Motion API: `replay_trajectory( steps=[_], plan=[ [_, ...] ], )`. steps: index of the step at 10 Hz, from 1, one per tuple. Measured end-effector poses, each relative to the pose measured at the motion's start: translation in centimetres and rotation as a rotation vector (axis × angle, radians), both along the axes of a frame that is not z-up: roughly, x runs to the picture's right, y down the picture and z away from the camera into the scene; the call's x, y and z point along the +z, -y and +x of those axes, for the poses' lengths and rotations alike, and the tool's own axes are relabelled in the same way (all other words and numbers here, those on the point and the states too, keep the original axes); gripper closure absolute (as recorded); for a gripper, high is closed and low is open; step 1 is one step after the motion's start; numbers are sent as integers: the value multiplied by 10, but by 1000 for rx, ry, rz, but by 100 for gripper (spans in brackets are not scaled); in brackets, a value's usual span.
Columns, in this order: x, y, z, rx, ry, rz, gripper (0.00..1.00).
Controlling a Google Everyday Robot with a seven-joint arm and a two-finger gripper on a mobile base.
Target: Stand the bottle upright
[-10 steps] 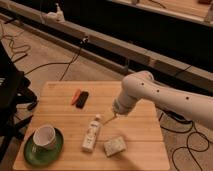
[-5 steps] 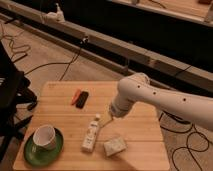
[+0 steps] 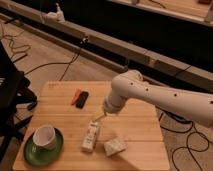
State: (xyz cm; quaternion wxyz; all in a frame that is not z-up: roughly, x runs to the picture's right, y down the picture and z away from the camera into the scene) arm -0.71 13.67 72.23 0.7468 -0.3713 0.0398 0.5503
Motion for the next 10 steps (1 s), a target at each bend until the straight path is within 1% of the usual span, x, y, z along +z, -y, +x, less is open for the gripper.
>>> replay_trajectory(
  steps=[2,4,8,9,10],
  plan=[
    [6,0,-25,21,-5,1,20],
    [16,0,-45,23,-33,11,20],
    [44,7,-61,5,-153,54,20],
    [52,7,-63,-1,-189,58,20],
    [60,4,-63,-6,-217,53,20]
  ],
)
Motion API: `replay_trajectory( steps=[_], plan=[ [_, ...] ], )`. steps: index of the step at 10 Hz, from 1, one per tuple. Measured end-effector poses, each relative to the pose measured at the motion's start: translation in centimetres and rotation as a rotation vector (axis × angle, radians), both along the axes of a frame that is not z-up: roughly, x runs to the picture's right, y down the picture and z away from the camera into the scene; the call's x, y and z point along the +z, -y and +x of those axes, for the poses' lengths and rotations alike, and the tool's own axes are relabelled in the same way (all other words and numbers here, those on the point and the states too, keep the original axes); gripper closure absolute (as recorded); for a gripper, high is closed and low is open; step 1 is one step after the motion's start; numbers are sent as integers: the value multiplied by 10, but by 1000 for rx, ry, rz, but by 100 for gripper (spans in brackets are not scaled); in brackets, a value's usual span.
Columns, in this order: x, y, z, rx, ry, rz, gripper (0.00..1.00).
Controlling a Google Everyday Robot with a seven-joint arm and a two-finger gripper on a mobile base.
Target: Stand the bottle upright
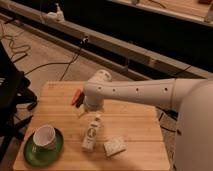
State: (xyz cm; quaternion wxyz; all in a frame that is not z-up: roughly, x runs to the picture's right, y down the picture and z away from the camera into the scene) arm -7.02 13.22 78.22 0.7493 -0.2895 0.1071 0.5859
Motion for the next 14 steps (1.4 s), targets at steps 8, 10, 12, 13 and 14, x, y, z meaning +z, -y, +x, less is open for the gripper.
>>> replay_trajectory(
  steps=[8,10,12,13,14],
  plan=[
    [23,-22,-19,62,25,-69,20],
    [23,-23,-18,68,29,-78,20],
    [27,-29,-8,103,20,-110,20],
    [30,-31,2,119,1,-127,20],
    [33,-30,8,131,-11,-133,20]
  ],
)
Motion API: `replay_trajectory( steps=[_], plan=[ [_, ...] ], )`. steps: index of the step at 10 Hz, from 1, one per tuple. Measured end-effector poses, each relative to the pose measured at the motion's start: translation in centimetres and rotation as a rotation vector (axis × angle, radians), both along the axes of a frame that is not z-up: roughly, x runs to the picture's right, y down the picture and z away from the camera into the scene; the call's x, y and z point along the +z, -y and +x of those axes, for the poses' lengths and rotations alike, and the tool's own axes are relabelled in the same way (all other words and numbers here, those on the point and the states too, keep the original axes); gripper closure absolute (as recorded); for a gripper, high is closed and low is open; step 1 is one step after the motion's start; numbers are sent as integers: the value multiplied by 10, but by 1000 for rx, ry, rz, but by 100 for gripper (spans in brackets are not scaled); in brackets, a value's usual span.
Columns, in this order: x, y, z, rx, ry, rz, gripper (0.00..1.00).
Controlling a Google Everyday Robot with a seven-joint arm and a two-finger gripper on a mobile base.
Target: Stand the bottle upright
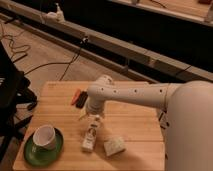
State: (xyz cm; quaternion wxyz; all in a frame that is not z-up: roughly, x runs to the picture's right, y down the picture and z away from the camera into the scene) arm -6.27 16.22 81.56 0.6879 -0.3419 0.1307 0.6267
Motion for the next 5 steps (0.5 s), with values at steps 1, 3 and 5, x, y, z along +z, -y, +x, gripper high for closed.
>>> replay_trajectory(
  steps=[1,3,5],
  plan=[
    [2,0,6,3,-13,-6,20],
    [8,1,14,9,-41,-19,20],
    [16,0,18,10,-64,-37,20]
  ],
)
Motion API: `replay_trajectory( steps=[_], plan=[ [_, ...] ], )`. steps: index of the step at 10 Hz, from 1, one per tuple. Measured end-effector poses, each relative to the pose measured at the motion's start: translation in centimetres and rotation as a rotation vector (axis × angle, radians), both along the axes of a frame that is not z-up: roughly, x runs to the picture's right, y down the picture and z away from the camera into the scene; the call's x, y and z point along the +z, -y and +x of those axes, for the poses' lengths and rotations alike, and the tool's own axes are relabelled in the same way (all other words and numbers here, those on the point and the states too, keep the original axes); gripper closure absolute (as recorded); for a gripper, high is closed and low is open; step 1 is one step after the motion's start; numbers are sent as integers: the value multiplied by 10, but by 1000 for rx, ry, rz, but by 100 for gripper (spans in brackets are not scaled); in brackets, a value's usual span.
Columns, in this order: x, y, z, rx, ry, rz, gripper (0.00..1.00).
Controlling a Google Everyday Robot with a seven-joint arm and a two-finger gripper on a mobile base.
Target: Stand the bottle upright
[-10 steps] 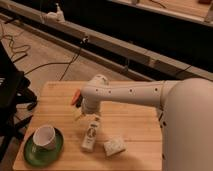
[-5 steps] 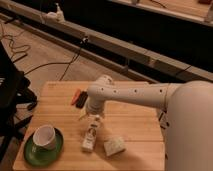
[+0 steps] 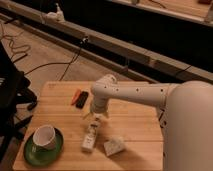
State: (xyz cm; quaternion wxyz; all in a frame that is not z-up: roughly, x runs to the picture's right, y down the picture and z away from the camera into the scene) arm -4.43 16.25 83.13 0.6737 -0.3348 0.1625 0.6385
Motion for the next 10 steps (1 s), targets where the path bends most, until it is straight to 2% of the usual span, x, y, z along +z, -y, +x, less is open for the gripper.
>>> replay_trajectory(
  steps=[4,5,7,8,10],
  plan=[
    [19,1,1,24,-30,-33,20],
    [23,-2,-1,26,-32,-44,23],
    [31,-10,-1,30,-39,-71,40],
    [34,-13,0,33,-45,-80,52],
    [36,-13,-1,28,-49,-84,71]
  ],
)
